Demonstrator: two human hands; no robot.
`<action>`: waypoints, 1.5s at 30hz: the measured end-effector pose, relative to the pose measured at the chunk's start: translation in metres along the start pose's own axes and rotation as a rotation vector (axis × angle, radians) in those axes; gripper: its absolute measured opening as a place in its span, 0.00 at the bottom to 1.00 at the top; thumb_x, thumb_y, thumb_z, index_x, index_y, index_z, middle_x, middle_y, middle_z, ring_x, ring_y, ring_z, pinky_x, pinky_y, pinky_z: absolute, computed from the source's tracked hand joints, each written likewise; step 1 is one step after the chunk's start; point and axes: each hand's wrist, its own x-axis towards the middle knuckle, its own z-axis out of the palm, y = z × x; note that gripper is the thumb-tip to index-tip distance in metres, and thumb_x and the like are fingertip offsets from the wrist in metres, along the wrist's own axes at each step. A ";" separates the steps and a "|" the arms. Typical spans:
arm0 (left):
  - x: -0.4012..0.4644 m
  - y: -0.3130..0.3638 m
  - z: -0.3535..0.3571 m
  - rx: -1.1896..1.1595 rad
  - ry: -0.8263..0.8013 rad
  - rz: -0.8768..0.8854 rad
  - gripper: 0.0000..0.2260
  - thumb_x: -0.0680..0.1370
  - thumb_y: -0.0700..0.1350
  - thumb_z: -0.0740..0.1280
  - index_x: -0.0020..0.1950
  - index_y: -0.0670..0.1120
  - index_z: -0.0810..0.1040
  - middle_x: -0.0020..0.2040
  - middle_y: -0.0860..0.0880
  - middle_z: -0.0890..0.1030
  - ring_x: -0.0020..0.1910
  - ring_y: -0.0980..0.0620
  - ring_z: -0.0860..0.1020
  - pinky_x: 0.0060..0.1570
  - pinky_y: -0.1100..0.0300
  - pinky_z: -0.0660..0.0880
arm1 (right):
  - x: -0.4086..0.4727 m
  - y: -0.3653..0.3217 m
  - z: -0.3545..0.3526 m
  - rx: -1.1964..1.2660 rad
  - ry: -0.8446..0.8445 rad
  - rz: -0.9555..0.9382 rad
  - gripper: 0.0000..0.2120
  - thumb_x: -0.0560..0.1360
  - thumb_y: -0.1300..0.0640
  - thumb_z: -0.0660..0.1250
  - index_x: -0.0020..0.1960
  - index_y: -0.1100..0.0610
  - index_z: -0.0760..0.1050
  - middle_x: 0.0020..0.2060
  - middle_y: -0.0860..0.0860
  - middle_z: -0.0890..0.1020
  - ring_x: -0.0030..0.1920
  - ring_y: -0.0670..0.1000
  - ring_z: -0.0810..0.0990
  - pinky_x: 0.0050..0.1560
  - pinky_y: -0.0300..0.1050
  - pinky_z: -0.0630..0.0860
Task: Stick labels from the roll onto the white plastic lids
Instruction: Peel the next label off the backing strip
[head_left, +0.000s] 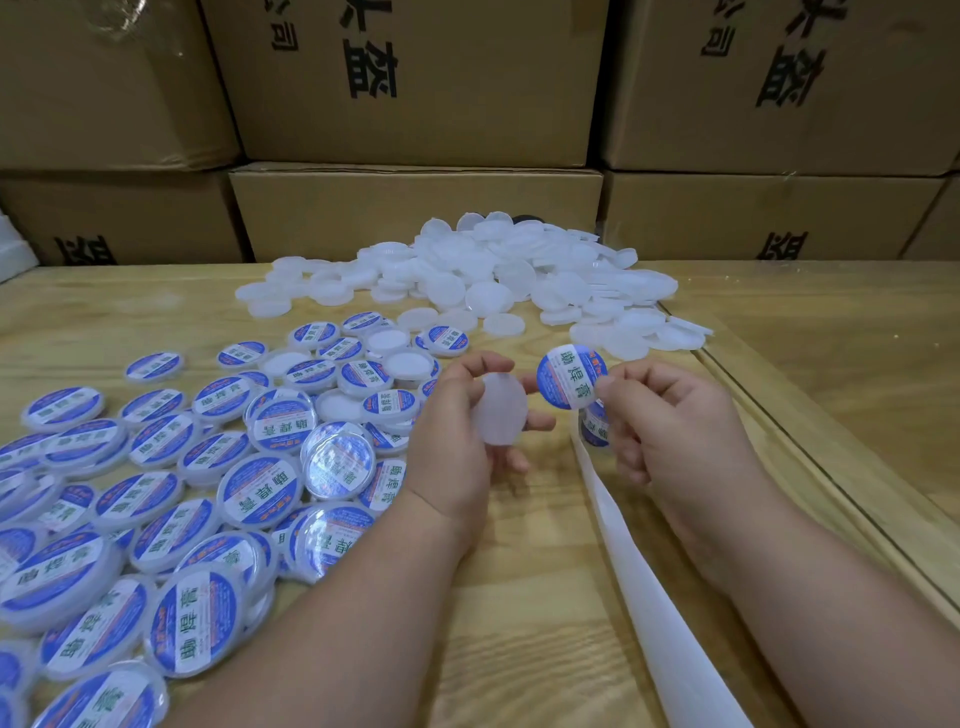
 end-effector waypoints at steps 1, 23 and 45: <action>0.002 0.001 -0.001 -0.014 -0.001 -0.019 0.15 0.84 0.42 0.50 0.57 0.46 0.77 0.43 0.50 0.87 0.38 0.46 0.84 0.22 0.61 0.71 | 0.001 -0.001 -0.001 0.049 -0.032 0.060 0.10 0.73 0.57 0.71 0.33 0.51 0.79 0.25 0.48 0.69 0.24 0.47 0.62 0.22 0.39 0.61; 0.008 -0.005 -0.001 0.040 -0.168 -0.065 0.18 0.70 0.46 0.57 0.54 0.46 0.79 0.52 0.40 0.86 0.41 0.46 0.82 0.26 0.62 0.67 | 0.001 0.007 0.004 -0.116 -0.209 0.145 0.07 0.77 0.57 0.71 0.43 0.59 0.85 0.28 0.41 0.82 0.21 0.44 0.61 0.22 0.34 0.60; 0.008 -0.006 -0.001 0.236 0.034 -0.006 0.09 0.81 0.54 0.67 0.57 0.52 0.81 0.47 0.50 0.88 0.38 0.50 0.87 0.27 0.63 0.72 | 0.007 0.007 -0.005 -0.221 0.151 -0.130 0.09 0.78 0.57 0.69 0.43 0.49 0.86 0.40 0.37 0.86 0.44 0.34 0.82 0.38 0.26 0.74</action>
